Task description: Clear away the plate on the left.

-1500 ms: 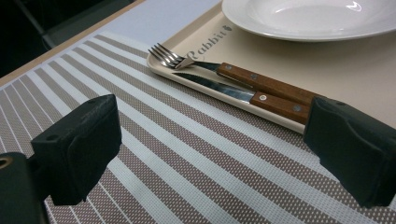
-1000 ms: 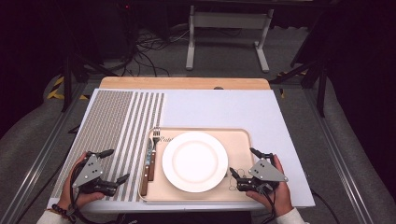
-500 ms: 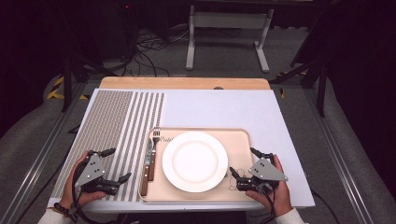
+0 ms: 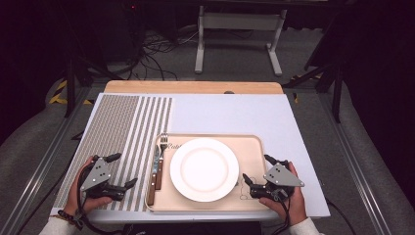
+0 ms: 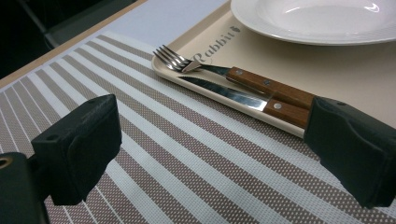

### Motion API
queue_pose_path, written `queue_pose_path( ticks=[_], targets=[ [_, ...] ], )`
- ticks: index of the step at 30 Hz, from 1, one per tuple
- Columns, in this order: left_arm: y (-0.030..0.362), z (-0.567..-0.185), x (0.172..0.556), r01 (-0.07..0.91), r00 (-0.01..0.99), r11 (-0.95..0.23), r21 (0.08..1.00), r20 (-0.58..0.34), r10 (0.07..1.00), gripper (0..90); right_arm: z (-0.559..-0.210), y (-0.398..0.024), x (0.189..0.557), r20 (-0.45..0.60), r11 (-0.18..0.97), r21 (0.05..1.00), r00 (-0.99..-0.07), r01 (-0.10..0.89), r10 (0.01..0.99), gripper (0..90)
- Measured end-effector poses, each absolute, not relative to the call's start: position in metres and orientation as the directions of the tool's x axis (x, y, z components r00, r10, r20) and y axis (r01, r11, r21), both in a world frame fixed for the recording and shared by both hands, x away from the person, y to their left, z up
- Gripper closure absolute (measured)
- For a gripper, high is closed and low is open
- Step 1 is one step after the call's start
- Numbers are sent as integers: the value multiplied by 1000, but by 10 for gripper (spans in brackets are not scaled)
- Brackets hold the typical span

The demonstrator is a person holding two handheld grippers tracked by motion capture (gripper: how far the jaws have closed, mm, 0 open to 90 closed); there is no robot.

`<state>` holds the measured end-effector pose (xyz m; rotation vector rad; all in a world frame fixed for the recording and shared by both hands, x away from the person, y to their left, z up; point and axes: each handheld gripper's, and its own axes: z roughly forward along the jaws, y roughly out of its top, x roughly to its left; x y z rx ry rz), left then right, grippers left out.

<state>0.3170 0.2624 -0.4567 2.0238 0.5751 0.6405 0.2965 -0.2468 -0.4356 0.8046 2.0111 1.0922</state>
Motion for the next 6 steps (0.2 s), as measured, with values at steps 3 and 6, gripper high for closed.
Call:
queue_pose_path(
  ticks=[3,6],
  targets=[
    [262,-458,318,152,754,-478,865,211,622,51,-436,-248,297,-280,451,872,-562,189,778,102],
    [262,-458,319,155,752,-488,859,218,622,51,-437,-251,299,-271,445,873,-561,199,782,101]
  ],
)
